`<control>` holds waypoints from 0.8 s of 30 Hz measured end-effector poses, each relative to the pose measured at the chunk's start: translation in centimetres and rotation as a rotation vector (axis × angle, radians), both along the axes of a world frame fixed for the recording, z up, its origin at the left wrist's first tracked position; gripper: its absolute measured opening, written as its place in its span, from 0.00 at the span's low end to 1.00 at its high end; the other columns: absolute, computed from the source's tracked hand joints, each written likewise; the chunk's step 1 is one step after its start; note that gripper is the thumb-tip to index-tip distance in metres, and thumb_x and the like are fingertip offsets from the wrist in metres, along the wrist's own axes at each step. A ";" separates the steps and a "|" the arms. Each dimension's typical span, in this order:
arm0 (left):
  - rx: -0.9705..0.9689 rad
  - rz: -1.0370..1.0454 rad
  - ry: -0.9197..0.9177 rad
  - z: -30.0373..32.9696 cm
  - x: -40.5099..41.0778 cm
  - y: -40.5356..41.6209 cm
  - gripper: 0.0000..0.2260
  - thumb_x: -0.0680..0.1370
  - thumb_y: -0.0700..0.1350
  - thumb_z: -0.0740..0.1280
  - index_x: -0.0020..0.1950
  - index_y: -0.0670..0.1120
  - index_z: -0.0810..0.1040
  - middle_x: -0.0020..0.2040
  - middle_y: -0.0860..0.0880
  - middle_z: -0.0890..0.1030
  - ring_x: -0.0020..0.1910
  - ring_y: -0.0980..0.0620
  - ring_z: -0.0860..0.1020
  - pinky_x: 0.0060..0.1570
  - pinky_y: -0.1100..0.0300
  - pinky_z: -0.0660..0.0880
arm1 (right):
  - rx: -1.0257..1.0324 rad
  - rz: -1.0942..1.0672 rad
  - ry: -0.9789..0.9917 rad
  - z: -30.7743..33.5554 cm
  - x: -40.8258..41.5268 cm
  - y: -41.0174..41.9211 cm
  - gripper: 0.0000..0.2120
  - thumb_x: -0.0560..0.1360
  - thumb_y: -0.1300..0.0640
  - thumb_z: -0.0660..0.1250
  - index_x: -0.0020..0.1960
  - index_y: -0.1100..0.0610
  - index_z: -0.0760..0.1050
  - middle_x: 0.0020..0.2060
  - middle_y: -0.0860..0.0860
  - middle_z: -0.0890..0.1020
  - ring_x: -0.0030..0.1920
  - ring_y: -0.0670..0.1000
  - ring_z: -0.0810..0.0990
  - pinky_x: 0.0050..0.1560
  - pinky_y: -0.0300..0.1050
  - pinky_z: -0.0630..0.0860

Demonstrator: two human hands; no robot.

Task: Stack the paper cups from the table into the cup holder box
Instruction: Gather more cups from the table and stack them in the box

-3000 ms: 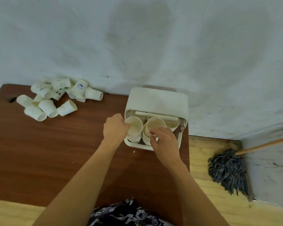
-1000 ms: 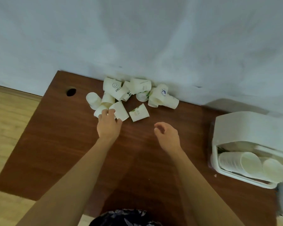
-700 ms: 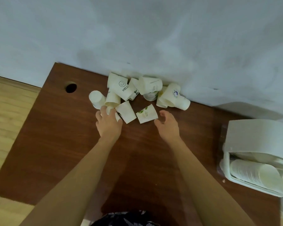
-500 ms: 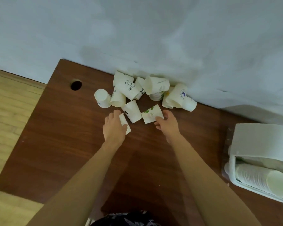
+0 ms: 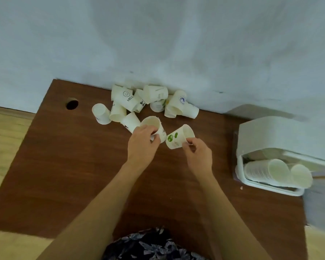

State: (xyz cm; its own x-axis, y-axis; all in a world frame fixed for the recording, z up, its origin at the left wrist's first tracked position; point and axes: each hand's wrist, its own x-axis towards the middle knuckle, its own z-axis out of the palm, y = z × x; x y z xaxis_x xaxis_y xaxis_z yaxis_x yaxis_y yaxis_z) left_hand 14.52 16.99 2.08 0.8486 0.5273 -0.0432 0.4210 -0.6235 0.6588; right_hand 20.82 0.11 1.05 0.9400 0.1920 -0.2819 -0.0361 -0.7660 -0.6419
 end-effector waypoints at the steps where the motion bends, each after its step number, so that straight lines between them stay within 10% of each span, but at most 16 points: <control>1: -0.002 -0.027 -0.014 0.7 0.2 -1.3 0.10 0.78 0.44 0.67 0.58 0.44 0.79 0.52 0.48 0.80 0.51 0.50 0.74 0.48 0.61 0.66 | 0.015 -0.019 -0.040 0.5 -0.6 -1.6 0.12 0.79 0.54 0.66 0.61 0.54 0.78 0.53 0.46 0.81 0.49 0.43 0.78 0.45 0.34 0.74; 24: 0.134 -0.382 -0.281 7.5 6.2 -34.6 0.10 0.75 0.40 0.70 0.55 0.43 0.82 0.50 0.48 0.82 0.50 0.50 0.76 0.51 0.72 0.63 | 0.180 -0.231 -0.512 7.0 1.2 -36.9 0.08 0.78 0.58 0.66 0.55 0.54 0.81 0.50 0.45 0.81 0.46 0.44 0.77 0.43 0.35 0.72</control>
